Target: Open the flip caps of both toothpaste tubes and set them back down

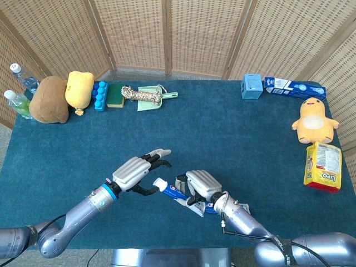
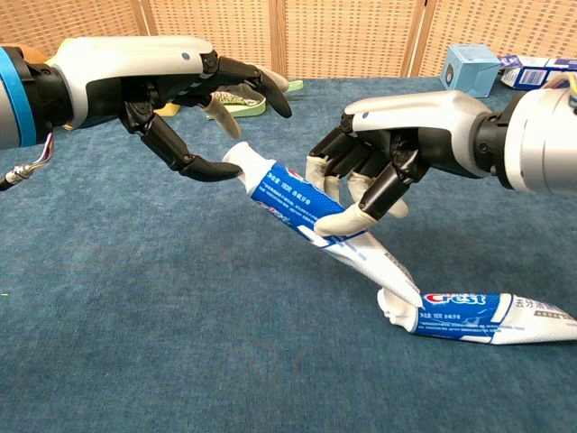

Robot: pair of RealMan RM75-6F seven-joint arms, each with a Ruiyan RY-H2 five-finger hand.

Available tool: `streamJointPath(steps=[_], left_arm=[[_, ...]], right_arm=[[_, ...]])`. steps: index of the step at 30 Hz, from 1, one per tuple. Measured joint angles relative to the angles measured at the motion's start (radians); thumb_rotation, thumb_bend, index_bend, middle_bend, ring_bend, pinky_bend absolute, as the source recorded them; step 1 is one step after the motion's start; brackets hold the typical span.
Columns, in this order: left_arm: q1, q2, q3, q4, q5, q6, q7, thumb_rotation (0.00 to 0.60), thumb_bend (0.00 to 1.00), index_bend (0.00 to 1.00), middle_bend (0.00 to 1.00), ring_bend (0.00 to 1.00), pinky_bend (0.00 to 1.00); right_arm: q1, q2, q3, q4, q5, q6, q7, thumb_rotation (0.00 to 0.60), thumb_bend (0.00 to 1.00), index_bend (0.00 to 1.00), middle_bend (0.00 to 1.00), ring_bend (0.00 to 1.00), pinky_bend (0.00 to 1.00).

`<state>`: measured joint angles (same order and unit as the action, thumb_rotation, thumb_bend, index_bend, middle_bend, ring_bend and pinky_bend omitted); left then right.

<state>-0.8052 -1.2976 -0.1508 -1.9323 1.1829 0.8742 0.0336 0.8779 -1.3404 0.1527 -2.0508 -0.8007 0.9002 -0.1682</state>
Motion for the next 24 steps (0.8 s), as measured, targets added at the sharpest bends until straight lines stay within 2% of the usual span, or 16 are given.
streamJointPath(steps=[24], left_arm=[[0.004,0.005,-0.018,0.026,-0.033,0.008,-0.015,0.6,0.3,0.2,0.02,0.0,0.21]], right_arm=[[-0.02,0.032,-0.015,-0.057,-0.072,-0.02,0.024,0.6,0.46,0.94,0.75,0.7,0.75]])
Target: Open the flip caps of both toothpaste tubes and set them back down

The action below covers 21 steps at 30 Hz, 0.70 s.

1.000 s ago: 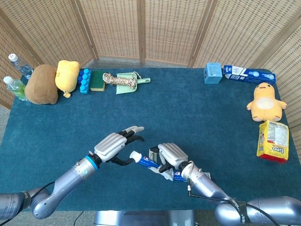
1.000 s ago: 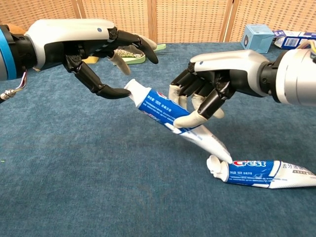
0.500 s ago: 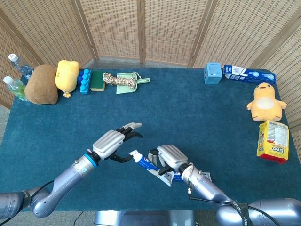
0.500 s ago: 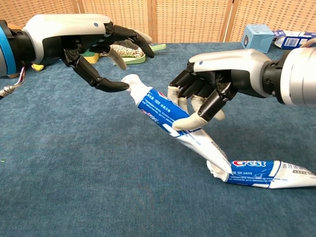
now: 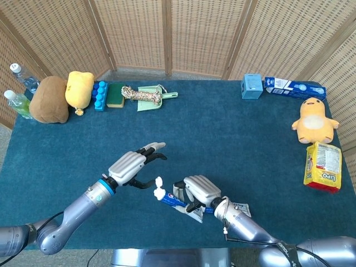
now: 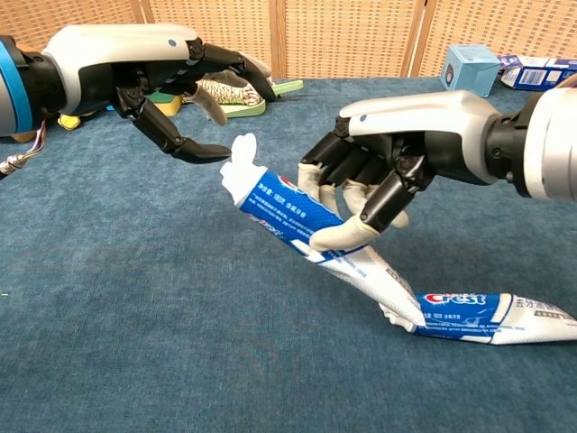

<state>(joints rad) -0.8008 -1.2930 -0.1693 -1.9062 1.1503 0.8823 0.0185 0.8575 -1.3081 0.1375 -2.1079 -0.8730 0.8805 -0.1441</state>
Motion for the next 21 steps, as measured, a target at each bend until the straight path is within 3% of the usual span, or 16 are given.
streamJointPath(steps=[9,21], left_arm=[[0.007,0.005,-0.006,-0.005,0.002,0.016,-0.006,0.6,0.3,0.2,0.02,0.0,0.21],[0.115,0.134,0.021,-0.081,0.081,0.135,-0.036,0.6,0.3,0.2,0.02,0.0,0.21]], right_arm=[[-0.003,0.008,-0.004,-0.005,-0.014,0.005,-0.005,0.6,0.46,0.94,0.75,0.7,0.75],[0.004,0.042,-0.003,0.098,0.014,0.006,-0.03,0.6,0.46,0.95,0.75,0.7,0.75]])
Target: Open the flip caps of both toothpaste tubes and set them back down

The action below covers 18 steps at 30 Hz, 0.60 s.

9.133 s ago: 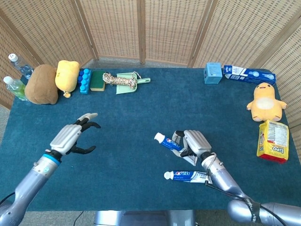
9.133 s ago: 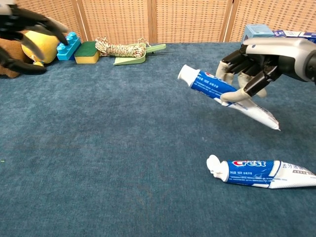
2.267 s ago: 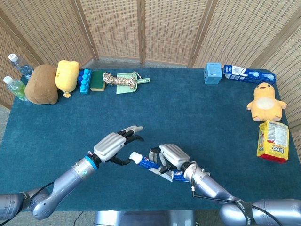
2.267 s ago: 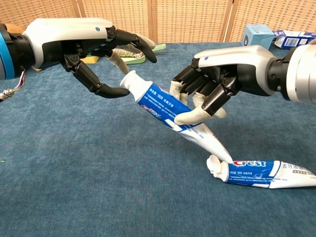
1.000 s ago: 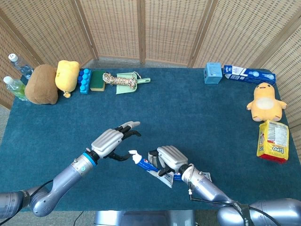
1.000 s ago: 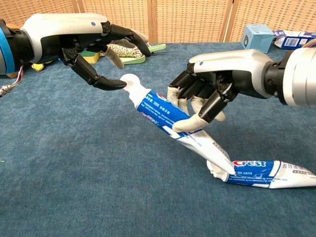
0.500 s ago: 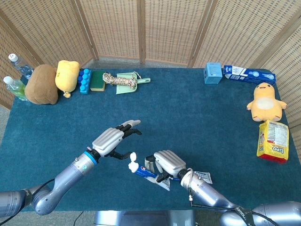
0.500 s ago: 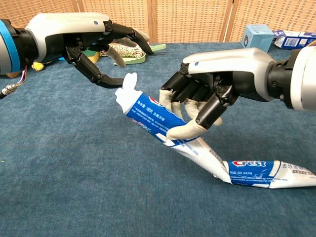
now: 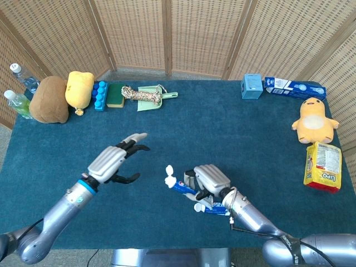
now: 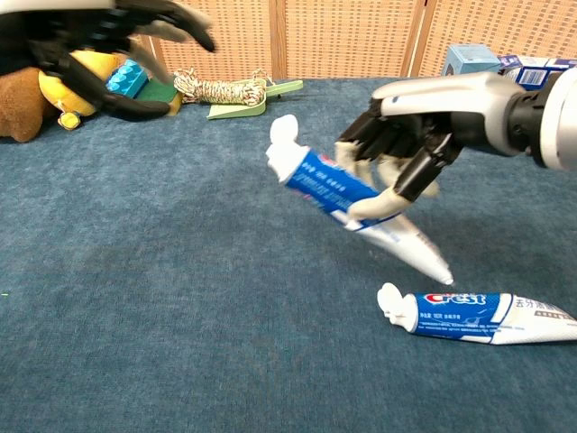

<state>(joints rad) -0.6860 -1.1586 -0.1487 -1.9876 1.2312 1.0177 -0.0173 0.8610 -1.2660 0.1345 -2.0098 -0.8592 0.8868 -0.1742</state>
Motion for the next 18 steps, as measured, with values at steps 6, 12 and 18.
streamJointPath(steps=[6,12,18], left_arm=[[0.1,0.1,0.046,-0.036,0.072,0.091,-0.037,0.6,0.3,0.19,0.03,0.0,0.21],[0.227,0.198,0.106,-0.044,0.129,0.205,-0.095,0.6,0.29,0.19,0.03,0.0,0.21],[0.342,0.239,0.154,-0.017,0.149,0.292,-0.164,0.6,0.3,0.19,0.03,0.0,0.21]], right_arm=[[0.003,0.016,-0.012,0.067,0.002,-0.001,-0.034,0.6,0.45,0.95,0.75,0.69,0.72],[0.006,0.01,-0.042,0.151,0.016,0.0,-0.093,0.6,0.45,0.95,0.75,0.67,0.69],[0.013,-0.012,-0.065,0.214,0.036,0.002,-0.159,0.6,0.44,0.91,0.73,0.61,0.59]])
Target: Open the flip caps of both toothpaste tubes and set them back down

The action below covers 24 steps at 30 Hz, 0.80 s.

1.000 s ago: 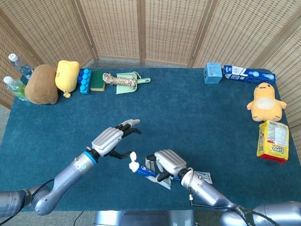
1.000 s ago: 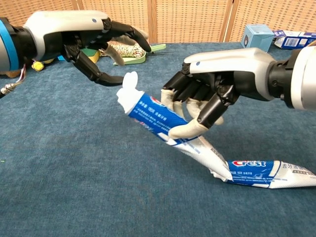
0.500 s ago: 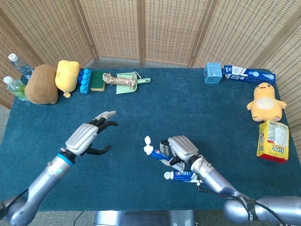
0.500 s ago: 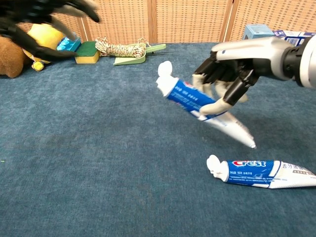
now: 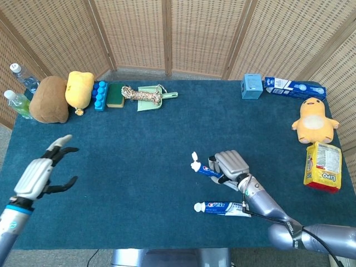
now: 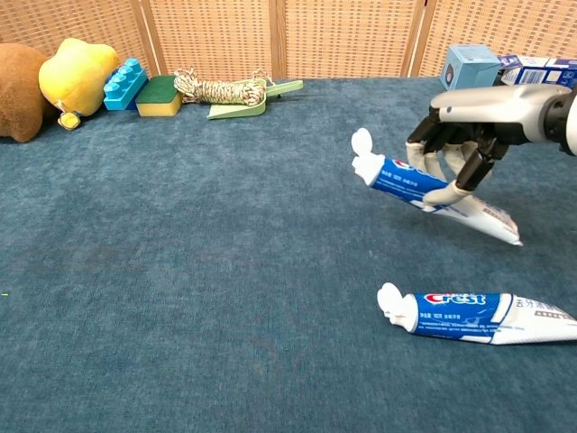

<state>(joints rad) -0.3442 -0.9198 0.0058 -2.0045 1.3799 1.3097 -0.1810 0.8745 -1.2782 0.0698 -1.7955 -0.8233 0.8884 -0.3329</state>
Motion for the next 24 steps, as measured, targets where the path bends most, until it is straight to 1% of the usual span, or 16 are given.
streamJointPath(steps=[2,4,5,7,8,10,11,13,15,16,18,20,24], left_arm=[[0.032,0.005,0.009,0.017,-0.003,0.021,-0.024,0.6,0.3,0.19,0.03,0.0,0.21],[0.058,0.005,0.014,0.034,-0.014,0.033,-0.047,0.6,0.3,0.19,0.03,0.0,0.21],[0.067,0.006,0.016,0.041,-0.019,0.036,-0.055,0.6,0.3,0.19,0.03,0.0,0.21],[0.084,0.005,0.017,0.054,-0.028,0.043,-0.067,0.6,0.29,0.19,0.03,0.0,0.2],[0.09,0.004,0.017,0.058,-0.031,0.045,-0.071,0.6,0.29,0.19,0.03,0.0,0.2],[0.104,0.001,0.015,0.067,-0.039,0.05,-0.081,0.6,0.29,0.19,0.03,0.0,0.2],[0.109,0.0,0.013,0.07,-0.04,0.053,-0.084,0.6,0.29,0.19,0.03,0.0,0.2],[0.119,-0.003,0.01,0.075,-0.043,0.055,-0.086,0.6,0.29,0.19,0.02,0.0,0.2],[0.124,-0.005,0.008,0.077,-0.044,0.055,-0.085,0.6,0.29,0.19,0.02,0.0,0.19],[0.127,-0.006,0.006,0.078,-0.046,0.055,-0.085,0.6,0.29,0.19,0.02,0.0,0.19],[0.13,-0.008,0.005,0.079,-0.048,0.054,-0.086,0.6,0.29,0.18,0.02,0.0,0.19],[0.137,-0.012,0.004,0.08,-0.052,0.052,-0.086,0.6,0.29,0.18,0.02,0.0,0.18],[0.146,-0.019,-0.002,0.083,-0.055,0.052,-0.078,0.6,0.29,0.18,0.02,0.0,0.18]], right_arm=[[0.004,-0.012,-0.008,0.018,0.008,0.009,-0.035,0.6,0.44,0.87,0.7,0.58,0.54],[0.009,-0.03,-0.019,0.045,0.027,0.022,-0.085,0.6,0.43,0.79,0.65,0.51,0.44],[0.011,-0.034,-0.022,0.052,0.032,0.025,-0.098,0.6,0.43,0.76,0.63,0.5,0.41],[0.016,-0.049,-0.031,0.072,0.058,0.036,-0.143,0.6,0.43,0.65,0.57,0.44,0.33],[0.018,-0.056,-0.034,0.079,0.071,0.041,-0.159,0.6,0.43,0.61,0.54,0.41,0.3],[0.023,-0.07,-0.041,0.093,0.101,0.05,-0.191,0.598,0.42,0.46,0.44,0.32,0.23],[0.024,-0.077,-0.043,0.098,0.11,0.055,-0.204,0.59,0.42,0.42,0.41,0.29,0.21],[0.024,-0.086,-0.048,0.108,0.125,0.066,-0.222,0.548,0.41,0.28,0.29,0.2,0.2],[0.022,-0.086,-0.048,0.105,0.131,0.068,-0.225,0.505,0.4,0.21,0.21,0.14,0.19],[0.021,-0.084,-0.048,0.104,0.13,0.07,-0.225,0.484,0.39,0.18,0.18,0.11,0.19],[0.016,-0.08,-0.047,0.101,0.127,0.072,-0.221,0.462,0.38,0.15,0.16,0.08,0.19],[0.008,-0.073,-0.045,0.096,0.121,0.076,-0.21,0.456,0.37,0.14,0.15,0.08,0.19],[-0.02,-0.048,-0.031,0.073,0.097,0.083,-0.146,0.45,0.35,0.14,0.15,0.07,0.19]])
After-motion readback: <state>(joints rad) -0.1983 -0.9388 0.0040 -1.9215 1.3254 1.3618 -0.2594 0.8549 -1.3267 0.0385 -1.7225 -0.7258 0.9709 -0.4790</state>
